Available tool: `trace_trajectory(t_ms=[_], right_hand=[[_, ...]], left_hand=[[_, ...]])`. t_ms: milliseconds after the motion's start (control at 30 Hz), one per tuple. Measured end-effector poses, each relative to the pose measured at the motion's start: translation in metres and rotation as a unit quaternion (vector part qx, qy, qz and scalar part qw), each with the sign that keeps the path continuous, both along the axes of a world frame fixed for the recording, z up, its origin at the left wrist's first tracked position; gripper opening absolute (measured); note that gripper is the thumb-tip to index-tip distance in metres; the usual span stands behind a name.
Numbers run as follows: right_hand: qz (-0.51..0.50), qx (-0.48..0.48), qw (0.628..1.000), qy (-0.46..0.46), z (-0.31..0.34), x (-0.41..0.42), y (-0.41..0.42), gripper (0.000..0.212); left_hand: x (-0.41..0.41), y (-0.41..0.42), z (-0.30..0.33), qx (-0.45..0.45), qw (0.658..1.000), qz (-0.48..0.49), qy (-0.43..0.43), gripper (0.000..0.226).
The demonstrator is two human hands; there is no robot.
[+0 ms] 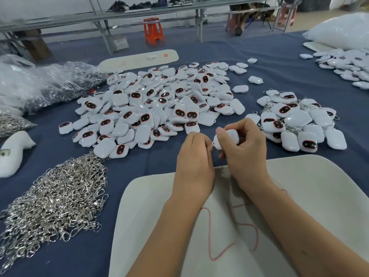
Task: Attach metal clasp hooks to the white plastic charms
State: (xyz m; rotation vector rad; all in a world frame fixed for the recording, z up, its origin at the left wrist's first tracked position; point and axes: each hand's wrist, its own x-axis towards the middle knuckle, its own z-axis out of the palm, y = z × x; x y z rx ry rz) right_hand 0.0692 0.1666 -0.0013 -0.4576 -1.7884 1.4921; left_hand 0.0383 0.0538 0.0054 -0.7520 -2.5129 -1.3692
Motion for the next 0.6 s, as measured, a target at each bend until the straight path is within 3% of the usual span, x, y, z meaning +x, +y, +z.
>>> trace_trajectory(t_ms=[400,600], right_hand=[[0.013,-0.091,0.996,0.017,0.0,-0.002,0.003,0.017],[0.029,-0.115,0.993,0.022,-0.002,-0.002,0.005,0.017]], left_hand=[[-0.007,-0.007,-0.004,0.066,0.996,-0.054,0.026,0.009],[-0.012,-0.01,-0.006,0.079,0.994,-0.068,0.029,0.021]])
